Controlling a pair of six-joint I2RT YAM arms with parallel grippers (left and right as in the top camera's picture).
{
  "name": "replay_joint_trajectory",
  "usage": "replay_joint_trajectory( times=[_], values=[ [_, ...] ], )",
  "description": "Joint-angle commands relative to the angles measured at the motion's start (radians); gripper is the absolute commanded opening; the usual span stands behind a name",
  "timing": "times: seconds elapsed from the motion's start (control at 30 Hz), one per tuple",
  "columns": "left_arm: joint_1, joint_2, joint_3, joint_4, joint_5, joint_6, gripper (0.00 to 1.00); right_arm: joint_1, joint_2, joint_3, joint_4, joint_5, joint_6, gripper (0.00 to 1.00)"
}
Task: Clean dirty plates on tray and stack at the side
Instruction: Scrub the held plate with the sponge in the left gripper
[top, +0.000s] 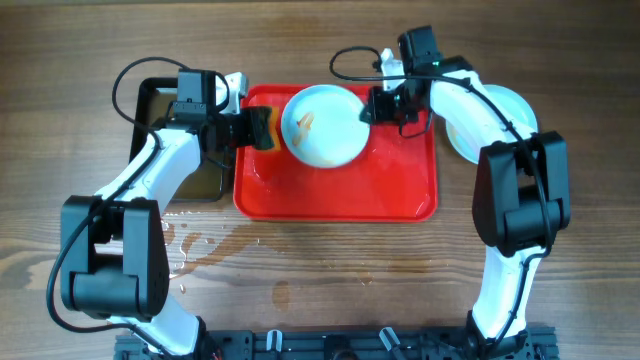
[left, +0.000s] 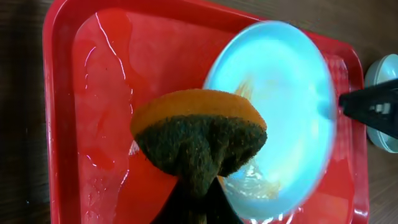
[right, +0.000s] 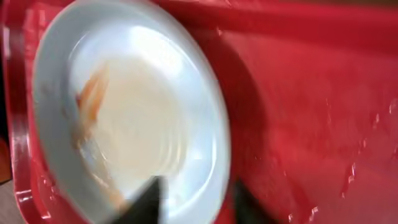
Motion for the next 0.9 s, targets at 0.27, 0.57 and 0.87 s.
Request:
replay_joint_trajectory(
  times=[0.27, 0.57, 0.87],
  values=[
    [-0.024, -0.026, 0.021, 0.024, 0.001, 0.031, 0.04, 0.055, 0.013, -0.025, -0.111, 0.095, 0.334, 0.47],
    [-0.052, -0.026, 0.021, 0.069, -0.033, 0.057, 0.04, 0.143, 0.018, -0.066, -0.043, 0.279, 0.457, 0.22],
    [-0.055, -0.008, 0.021, 0.137, -0.032, 0.057, 0.04, 0.144, 0.090, -0.066, 0.015, 0.205, 0.480, 0.04]
  ],
)
